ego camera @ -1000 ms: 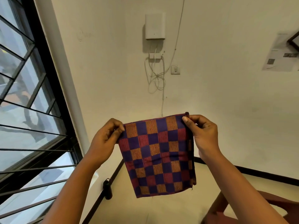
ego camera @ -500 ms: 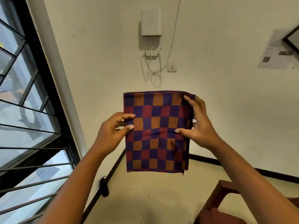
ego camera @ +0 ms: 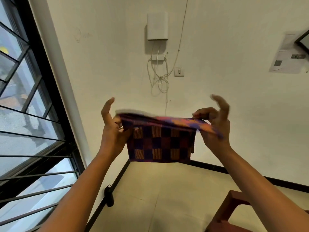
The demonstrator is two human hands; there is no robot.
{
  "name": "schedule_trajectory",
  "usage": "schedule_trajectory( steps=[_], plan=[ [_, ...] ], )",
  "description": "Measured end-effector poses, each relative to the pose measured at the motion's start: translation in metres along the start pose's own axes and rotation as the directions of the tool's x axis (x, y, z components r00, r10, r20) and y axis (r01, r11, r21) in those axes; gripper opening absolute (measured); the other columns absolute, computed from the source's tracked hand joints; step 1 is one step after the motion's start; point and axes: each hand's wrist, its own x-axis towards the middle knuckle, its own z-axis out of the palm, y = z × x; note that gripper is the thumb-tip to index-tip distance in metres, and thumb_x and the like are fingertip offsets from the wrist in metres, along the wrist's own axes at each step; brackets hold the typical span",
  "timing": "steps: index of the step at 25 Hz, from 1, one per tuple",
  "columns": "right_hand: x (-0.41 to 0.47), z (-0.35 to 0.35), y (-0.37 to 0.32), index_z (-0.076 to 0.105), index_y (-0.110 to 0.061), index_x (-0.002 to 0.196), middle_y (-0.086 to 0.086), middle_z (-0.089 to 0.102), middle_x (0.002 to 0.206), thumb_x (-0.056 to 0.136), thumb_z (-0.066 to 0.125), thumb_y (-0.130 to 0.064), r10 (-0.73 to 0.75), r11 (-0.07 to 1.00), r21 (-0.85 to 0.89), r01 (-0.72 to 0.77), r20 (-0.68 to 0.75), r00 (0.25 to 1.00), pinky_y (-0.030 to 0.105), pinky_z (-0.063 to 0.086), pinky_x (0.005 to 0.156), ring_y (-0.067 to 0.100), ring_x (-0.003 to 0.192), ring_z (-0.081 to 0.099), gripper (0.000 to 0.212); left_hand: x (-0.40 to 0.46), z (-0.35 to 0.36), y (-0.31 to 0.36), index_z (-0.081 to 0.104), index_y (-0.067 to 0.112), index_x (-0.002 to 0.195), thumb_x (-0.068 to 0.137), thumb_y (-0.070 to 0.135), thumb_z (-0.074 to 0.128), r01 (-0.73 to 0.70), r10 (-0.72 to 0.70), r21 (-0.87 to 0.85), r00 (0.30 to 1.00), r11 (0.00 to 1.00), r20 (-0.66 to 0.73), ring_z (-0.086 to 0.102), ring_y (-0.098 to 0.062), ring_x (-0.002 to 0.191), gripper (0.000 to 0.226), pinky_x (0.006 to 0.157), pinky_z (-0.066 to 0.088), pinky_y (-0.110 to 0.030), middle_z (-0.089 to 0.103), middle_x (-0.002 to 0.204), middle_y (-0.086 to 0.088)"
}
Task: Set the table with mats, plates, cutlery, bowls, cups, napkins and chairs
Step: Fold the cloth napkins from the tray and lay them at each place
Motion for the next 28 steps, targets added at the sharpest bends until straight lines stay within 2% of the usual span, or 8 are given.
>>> schedule_trajectory(
  steps=[3,9,15,18,21,23,26,28],
  plan=[
    [0.002,0.002,0.009,0.062,-0.015,0.089,0.006,0.064,0.094,0.076,0.075,-0.003,-0.03,0.997,-0.064,0.035,0.079,0.996,0.029,0.052,0.077,0.014,0.092,0.063,0.022,0.003,-0.003,-0.01,0.059,0.032,0.101,0.073,-0.004,0.077,-0.057,0.057,0.136,0.998,0.989,0.007,0.066,-0.021,0.087,0.05,0.078,0.057,-0.043,0.067,0.088,0.002],
    [-0.002,-0.002,0.025,0.044,-0.023,0.093,0.007,0.064,0.096,0.096,0.052,0.0,0.302,0.941,0.03,-0.336,0.373,0.877,0.028,0.053,0.065,0.013,0.085,0.063,0.024,0.011,-0.016,-0.012,0.051,0.022,0.098,0.087,-0.002,0.064,0.036,-0.064,0.207,0.989,0.978,0.133,0.069,-0.02,0.09,0.029,0.077,0.058,-0.034,0.07,0.09,-0.003],
    [0.014,-0.017,0.026,0.068,-0.022,0.079,0.0,0.062,0.095,0.084,0.055,0.021,0.143,0.986,-0.147,-0.075,0.532,0.835,0.027,0.057,0.075,0.016,0.093,0.063,0.044,0.033,-0.036,0.0,0.061,0.021,0.083,0.092,-0.01,0.053,-0.071,-0.052,0.3,0.921,0.951,0.385,0.068,-0.022,0.099,0.033,0.083,0.057,-0.035,0.072,0.098,0.0],
    [0.022,-0.022,0.021,0.075,-0.014,0.083,-0.001,0.061,0.098,0.082,0.056,0.014,0.068,0.981,-0.19,0.04,0.528,0.846,0.025,0.056,0.076,0.016,0.094,0.062,0.034,0.038,-0.039,0.001,0.067,0.018,0.091,0.092,-0.012,0.05,-0.114,-0.043,0.325,0.897,0.939,0.439,0.066,-0.022,0.101,0.034,0.086,0.056,-0.036,0.07,0.1,0.0],
    [0.022,-0.026,0.016,0.074,-0.011,0.084,-0.001,0.06,0.097,0.08,0.052,-0.015,0.104,0.991,-0.128,-0.048,0.482,0.87,0.023,0.055,0.076,0.019,0.096,0.06,0.023,0.036,-0.037,-0.001,0.068,0.014,0.105,0.092,0.003,0.05,-0.023,-0.127,0.317,0.887,0.948,0.445,0.064,-0.018,0.106,0.025,0.088,0.055,-0.03,0.068,0.104,0.005],
    [0.019,-0.023,0.014,0.07,-0.014,0.08,-0.002,0.06,0.091,0.082,0.068,-0.022,0.136,0.986,-0.147,-0.078,0.44,0.888,0.025,0.053,0.073,0.019,0.088,0.06,0.009,0.033,-0.029,-0.003,0.07,0.018,0.1,0.09,0.016,0.062,0.004,-0.167,0.352,0.885,0.936,0.434,0.064,-0.015,0.101,0.013,0.085,0.056,-0.031,0.068,0.1,0.008],
    [0.013,-0.012,0.018,0.057,-0.021,0.075,-0.004,0.057,0.085,0.076,0.08,-0.01,0.177,0.957,-0.28,-0.076,0.354,0.918,0.022,0.047,0.066,0.014,0.079,0.057,0.026,0.033,-0.016,-0.003,0.06,0.025,0.082,0.082,0.01,0.074,-0.059,-0.167,0.42,0.861,0.905,0.48,0.064,-0.014,0.092,0.02,0.076,0.059,-0.038,0.065,0.093,0.007],
    [0.012,-0.01,0.021,0.053,-0.023,0.075,-0.004,0.058,0.085,0.076,0.078,-0.004,0.227,0.95,-0.276,-0.144,0.297,0.927,0.024,0.049,0.066,0.015,0.08,0.058,0.032,0.034,-0.008,-0.001,0.057,0.028,0.083,0.084,0.002,0.067,-0.129,-0.204,0.449,0.758,0.884,0.62,0.059,-0.014,0.1,0.029,0.078,0.058,-0.031,0.057,0.11,0.009]
  ],
)
